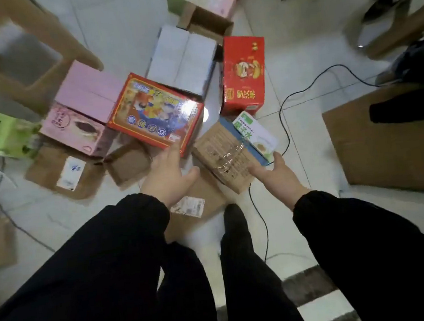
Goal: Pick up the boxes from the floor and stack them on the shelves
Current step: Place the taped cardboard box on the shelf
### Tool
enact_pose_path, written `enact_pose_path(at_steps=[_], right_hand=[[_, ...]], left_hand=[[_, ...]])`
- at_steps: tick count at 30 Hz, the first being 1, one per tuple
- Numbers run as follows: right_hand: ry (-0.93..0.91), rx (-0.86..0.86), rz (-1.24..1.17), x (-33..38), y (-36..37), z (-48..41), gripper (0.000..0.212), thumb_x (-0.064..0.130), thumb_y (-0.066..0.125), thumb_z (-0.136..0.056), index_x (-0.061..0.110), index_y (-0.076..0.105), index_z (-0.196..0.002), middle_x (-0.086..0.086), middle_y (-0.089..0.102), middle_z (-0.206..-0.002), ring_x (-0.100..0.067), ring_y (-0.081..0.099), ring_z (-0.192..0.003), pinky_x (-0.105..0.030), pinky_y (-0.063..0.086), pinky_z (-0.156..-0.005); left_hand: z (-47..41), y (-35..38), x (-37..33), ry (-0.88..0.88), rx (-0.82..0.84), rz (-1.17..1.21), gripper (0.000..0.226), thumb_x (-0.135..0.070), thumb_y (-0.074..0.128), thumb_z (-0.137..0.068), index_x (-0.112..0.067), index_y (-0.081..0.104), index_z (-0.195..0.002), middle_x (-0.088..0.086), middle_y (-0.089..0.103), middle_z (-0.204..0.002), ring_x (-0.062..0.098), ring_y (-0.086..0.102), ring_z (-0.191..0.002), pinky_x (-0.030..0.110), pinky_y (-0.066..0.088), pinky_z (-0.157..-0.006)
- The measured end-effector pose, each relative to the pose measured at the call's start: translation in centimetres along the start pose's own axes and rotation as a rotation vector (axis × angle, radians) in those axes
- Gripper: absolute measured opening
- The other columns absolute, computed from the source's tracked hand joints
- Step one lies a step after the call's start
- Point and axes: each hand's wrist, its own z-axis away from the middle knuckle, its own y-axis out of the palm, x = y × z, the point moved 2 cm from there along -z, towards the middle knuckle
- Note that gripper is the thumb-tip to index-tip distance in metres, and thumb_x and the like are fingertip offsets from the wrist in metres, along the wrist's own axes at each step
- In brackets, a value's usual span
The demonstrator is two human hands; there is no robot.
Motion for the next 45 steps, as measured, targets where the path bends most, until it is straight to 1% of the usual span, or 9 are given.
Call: enact_pose_path(at_steps=[7,10,16,19,23,26,36,42,45], right_hand=[[0.397,0.022,-0.347,-10.3,6.8,-10.2,0.072,0.058,0.07,-0.088,0.015,0.046,-0.14,0.002,0.057,-0.125,-0.023,0.054,-0.109,-0.045,0.045,-0.106],[0.372,0.06,-0.504,-10.8,8.0,-11.9,0.045,0.053,0.07,-0.09,0.022,0.057,-0.12,0.012,0.062,-0.106,-0.017,0.054,-0.111,-0.047,0.039,-0.111],[0.211,-0.042,-0.573,-6.2,4.6,-6.1,0.053,0.046,0.073,-0.09,0.021,0.046,-0.128,0.002,0.073,-0.118,-0.017,0.074,-0.099,-0.037,0.056,-0.075],[0.043,-0.029,-0.502,-0.6,1.7,0.0,0.049,0.033,0.074,-0.092,0.017,0.04,-0.124,-0.004,0.07,-0.12,-0.016,0.076,-0.094,-0.029,0.061,-0.061],[-0.267,0.057,-0.257,8.9,-0.2,10.0,0.045,0.029,0.079,-0.089,0.022,0.041,-0.114,0.005,0.069,-0.11,0.0,0.074,-0.087,-0.032,0.062,-0.079],[-0.492,0.194,-0.146,16.5,0.8,18.2,0.056,0.027,0.08,-0.088,0.022,0.037,-0.123,0.007,0.068,-0.112,0.001,0.073,-0.09,-0.025,0.061,-0.076],[-1.221,0.618,0.103,34.5,13.7,47.2,0.089,0.064,0.085,-0.068,0.046,0.042,-0.144,-0.002,0.06,-0.137,-0.024,0.06,-0.127,-0.053,0.052,-0.102],[-1.615,0.724,0.158,38.1,21.1,65.7,0.1,0.058,0.081,-0.067,0.038,0.034,-0.153,0.007,0.051,-0.139,-0.013,0.056,-0.127,-0.048,0.051,-0.104],[-1.764,0.762,0.114,38.3,25.2,73.3,0.107,0.055,0.082,-0.071,0.036,0.022,-0.158,0.012,0.038,-0.15,0.004,0.043,-0.131,-0.025,0.043,-0.105]], left_hand=[[-14.5,11.3,5.5,-0.008,0.121,0.338,0.095,-0.052,0.075,-0.073,-0.037,0.029,-0.154,-0.006,0.05,-0.151,0.008,0.052,-0.133,0.038,0.044,-0.112],[-15.6,12.6,4.8,-0.026,0.132,0.419,0.072,-0.027,0.072,-0.084,-0.024,0.041,-0.149,-0.014,0.068,-0.114,-0.016,0.064,-0.09,0.01,0.053,-0.073],[-9.6,7.5,2.4,-0.078,-0.006,0.561,0.05,-0.044,0.075,-0.074,-0.018,0.058,-0.111,0.007,0.063,-0.12,0.013,0.07,-0.092,0.021,0.059,-0.067],[-3.2,1.7,1.1,-0.134,-0.045,0.706,0.039,-0.034,0.081,-0.08,-0.024,0.048,-0.098,0.002,0.067,-0.111,0.013,0.072,-0.091,0.03,0.061,-0.074],[7.7,-8.5,0.5,-0.155,-0.205,0.795,0.067,-0.037,0.086,-0.077,-0.018,0.038,-0.12,0.002,0.065,-0.115,0.011,0.068,-0.09,0.019,0.053,-0.059],[17.4,-17.0,0.1,-0.129,-0.398,0.913,0.087,-0.032,0.09,-0.069,-0.024,0.034,-0.135,-0.005,0.067,-0.119,0.011,0.069,-0.107,0.033,0.058,-0.085],[52.2,-35.4,3.9,-0.063,-1.151,0.912,0.076,-0.02,0.088,-0.075,-0.019,0.044,-0.138,0.003,0.069,-0.129,0.013,0.068,-0.117,0.041,0.056,-0.1],[70.2,-39.3,7.4,-0.039,-1.583,0.84,0.074,-0.02,0.085,-0.071,-0.027,0.044,-0.133,-0.006,0.071,-0.123,0.006,0.068,-0.114,0.03,0.057,-0.097],[77.8,-40.5,10.3,-0.011,-1.736,0.782,0.075,-0.021,0.086,-0.073,-0.032,0.043,-0.134,-0.017,0.073,-0.119,0.003,0.068,-0.113,0.022,0.058,-0.089]])
